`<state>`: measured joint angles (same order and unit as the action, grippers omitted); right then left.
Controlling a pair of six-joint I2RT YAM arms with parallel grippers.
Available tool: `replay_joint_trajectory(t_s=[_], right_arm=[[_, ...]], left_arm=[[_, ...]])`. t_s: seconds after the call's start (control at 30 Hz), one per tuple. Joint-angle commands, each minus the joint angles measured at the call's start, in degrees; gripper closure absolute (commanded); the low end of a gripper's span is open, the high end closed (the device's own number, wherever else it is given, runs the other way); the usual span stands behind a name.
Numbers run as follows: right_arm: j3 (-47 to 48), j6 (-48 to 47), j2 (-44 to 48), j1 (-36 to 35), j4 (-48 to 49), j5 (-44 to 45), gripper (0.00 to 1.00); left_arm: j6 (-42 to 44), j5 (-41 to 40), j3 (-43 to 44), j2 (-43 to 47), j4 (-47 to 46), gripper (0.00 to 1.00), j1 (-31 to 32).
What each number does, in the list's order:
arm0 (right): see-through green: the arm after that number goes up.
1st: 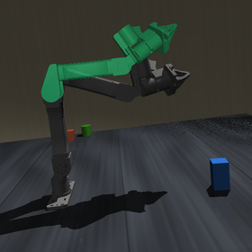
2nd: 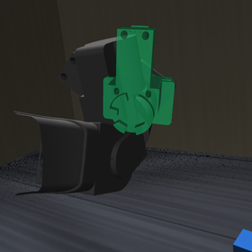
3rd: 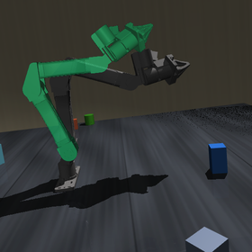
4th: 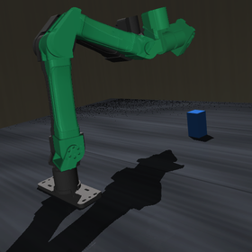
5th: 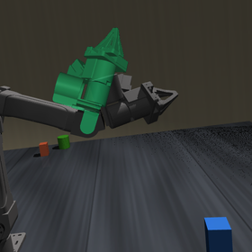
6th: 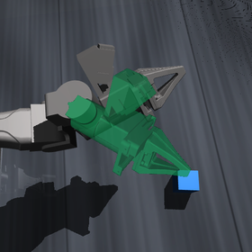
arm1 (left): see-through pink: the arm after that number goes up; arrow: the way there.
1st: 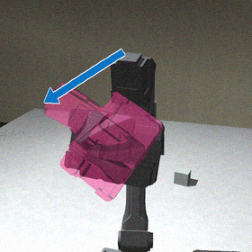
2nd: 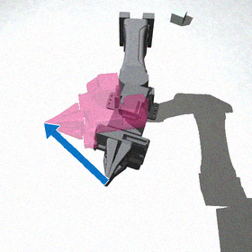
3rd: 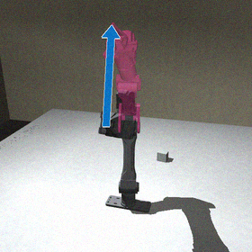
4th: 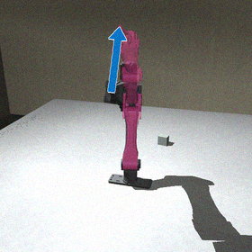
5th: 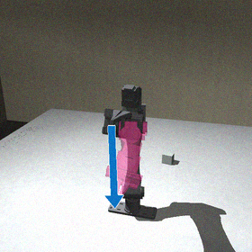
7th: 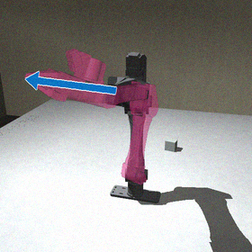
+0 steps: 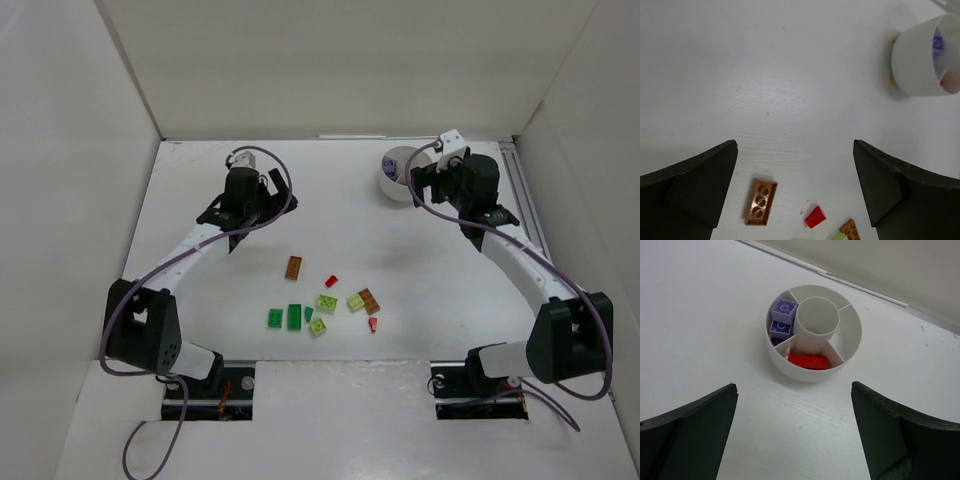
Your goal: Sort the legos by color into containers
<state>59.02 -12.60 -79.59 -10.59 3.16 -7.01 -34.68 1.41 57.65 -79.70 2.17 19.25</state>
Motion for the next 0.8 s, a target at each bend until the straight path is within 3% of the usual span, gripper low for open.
replay_joint_trajectory(t_s=[0.0, 0.17, 0.4, 0.5, 0.73, 0.77], right_arm=[[-3.91, 6.00, 3.91, -0.05, -0.78, -1.87, 0.00], [-9.26, 9.08, 9.62, -2.76, -6.05, -2.40, 0.14], [-14.90, 11.19, 16.21, -3.30, -9.04, -2.40, 0.14], [-16.04, 11.19, 17.28, -3.82, -10.36, -3.01, 0.19], [-17.18, 12.34, 20.26, -9.36, -17.48, 1.55, 0.19], [-17.71, 12.34, 21.31, -9.36, -17.48, 1.56, 0.19]], left_arm=[[1.80, 0.97, -1.13, -1.86, 4.32, 0.00, 2.10], [2.33, -1.06, -2.62, -3.18, 7.31, 0.01, 6.16], [1.19, -3.69, -6.05, -4.76, 9.51, 0.07, 7.30], [1.19, -5.80, -6.06, -4.76, 10.66, 0.07, 10.19], [8.38, -7.91, -4.91, -4.76, 8.91, 0.08, 23.37], [11.18, -7.04, -4.91, -5.63, 8.38, 0.13, 25.38]])
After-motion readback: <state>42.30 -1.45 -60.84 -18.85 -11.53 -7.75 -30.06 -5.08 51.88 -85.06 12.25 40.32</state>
